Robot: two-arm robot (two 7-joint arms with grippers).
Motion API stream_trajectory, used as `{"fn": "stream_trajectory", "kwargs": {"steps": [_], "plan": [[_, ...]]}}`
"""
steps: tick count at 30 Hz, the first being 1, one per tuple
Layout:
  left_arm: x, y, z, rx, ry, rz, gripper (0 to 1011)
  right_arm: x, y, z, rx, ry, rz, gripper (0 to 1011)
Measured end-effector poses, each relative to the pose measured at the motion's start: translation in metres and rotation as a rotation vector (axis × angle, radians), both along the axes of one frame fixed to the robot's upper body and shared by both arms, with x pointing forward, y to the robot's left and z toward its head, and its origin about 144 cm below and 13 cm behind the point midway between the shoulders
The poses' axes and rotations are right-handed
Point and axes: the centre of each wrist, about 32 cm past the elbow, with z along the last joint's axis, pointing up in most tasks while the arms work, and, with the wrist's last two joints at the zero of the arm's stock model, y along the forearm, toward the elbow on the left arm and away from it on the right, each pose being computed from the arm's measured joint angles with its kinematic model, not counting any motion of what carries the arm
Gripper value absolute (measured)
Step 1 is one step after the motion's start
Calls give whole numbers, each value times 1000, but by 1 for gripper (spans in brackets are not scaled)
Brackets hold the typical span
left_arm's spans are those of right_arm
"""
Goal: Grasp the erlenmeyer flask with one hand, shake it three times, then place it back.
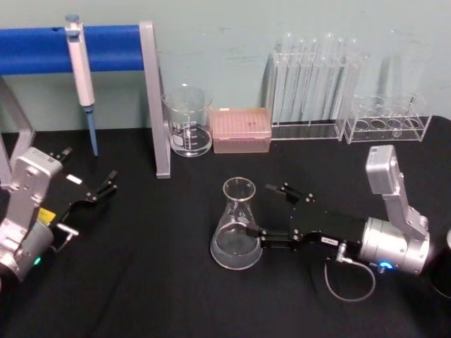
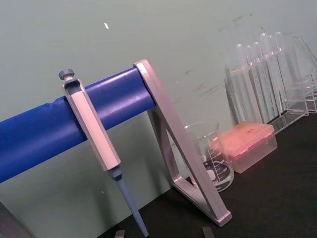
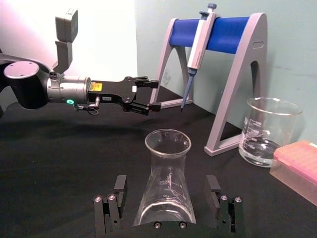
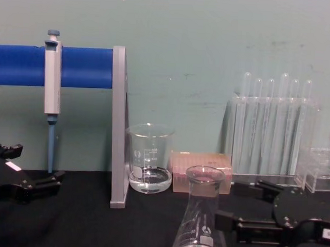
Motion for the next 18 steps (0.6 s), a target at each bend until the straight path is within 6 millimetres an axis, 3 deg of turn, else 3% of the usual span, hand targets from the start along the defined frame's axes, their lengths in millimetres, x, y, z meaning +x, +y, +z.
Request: {"fn": "stream_trajectory", "kwargs": {"steps": [18], "plan": [[0, 0, 0, 0, 0, 0, 1001, 18, 19, -4, 20, 12, 15, 1000]]}}
